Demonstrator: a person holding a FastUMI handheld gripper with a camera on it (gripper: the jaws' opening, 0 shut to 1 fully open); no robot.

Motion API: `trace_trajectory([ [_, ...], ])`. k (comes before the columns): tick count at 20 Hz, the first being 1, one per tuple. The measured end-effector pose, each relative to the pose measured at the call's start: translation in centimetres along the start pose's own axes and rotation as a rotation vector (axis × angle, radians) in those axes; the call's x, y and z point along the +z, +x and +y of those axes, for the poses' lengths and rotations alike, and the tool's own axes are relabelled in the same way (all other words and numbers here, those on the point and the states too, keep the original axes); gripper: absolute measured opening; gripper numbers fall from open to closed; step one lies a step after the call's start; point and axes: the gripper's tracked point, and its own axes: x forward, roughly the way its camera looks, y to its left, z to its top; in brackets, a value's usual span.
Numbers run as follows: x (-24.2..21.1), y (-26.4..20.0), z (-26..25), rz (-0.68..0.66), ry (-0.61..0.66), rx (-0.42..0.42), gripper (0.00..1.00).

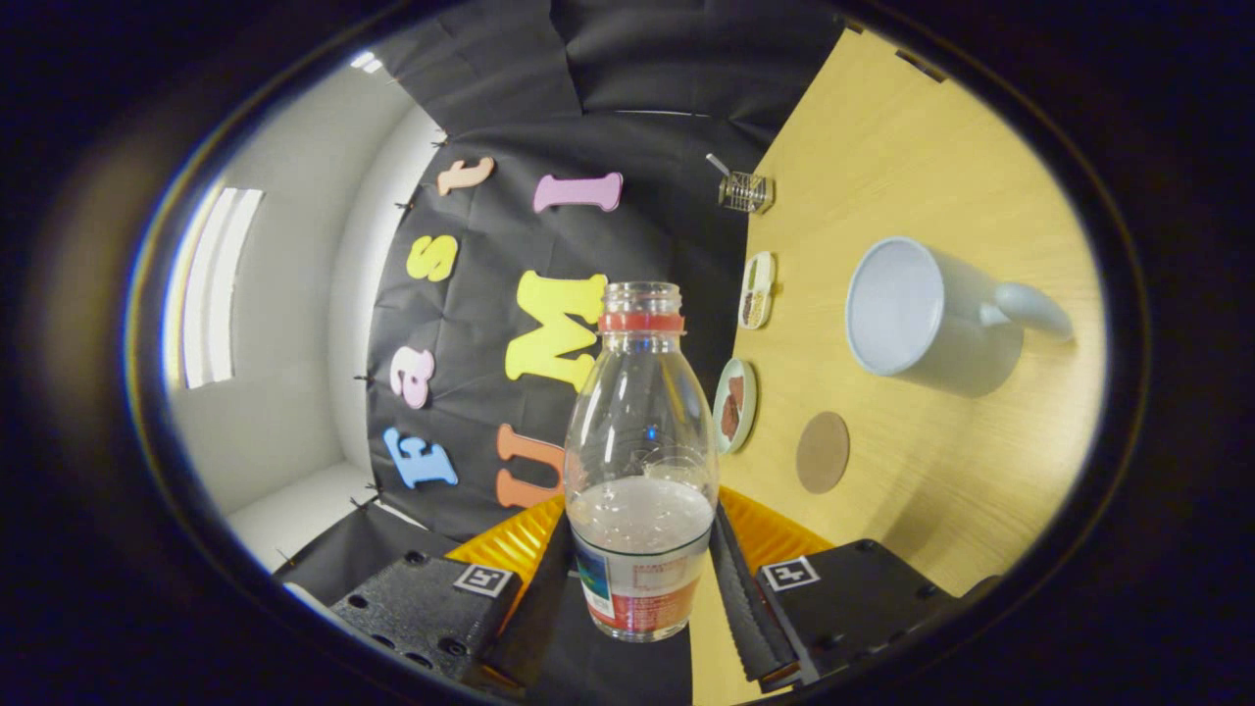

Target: Take the bottle from table, then pour the juice into the cup, finally place the bottle on the coaster

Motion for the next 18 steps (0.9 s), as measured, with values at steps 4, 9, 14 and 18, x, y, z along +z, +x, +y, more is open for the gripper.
trace_trajectory([
  [4, -0.2, 0.1, 1.1, 0.002, 0.063, 0.038, 0.77],
  [9, -0.6, 0.1, 0.2, 0.009, 0.13, 0.022, 0.77],
  [14, 0.3, -0.6, 1.1, -0.025, 0.214, 0.047, 0.77],
  [18, -0.3, -0.6, 0.9, -0.004, 0.247, 0.031, 0.77],
])
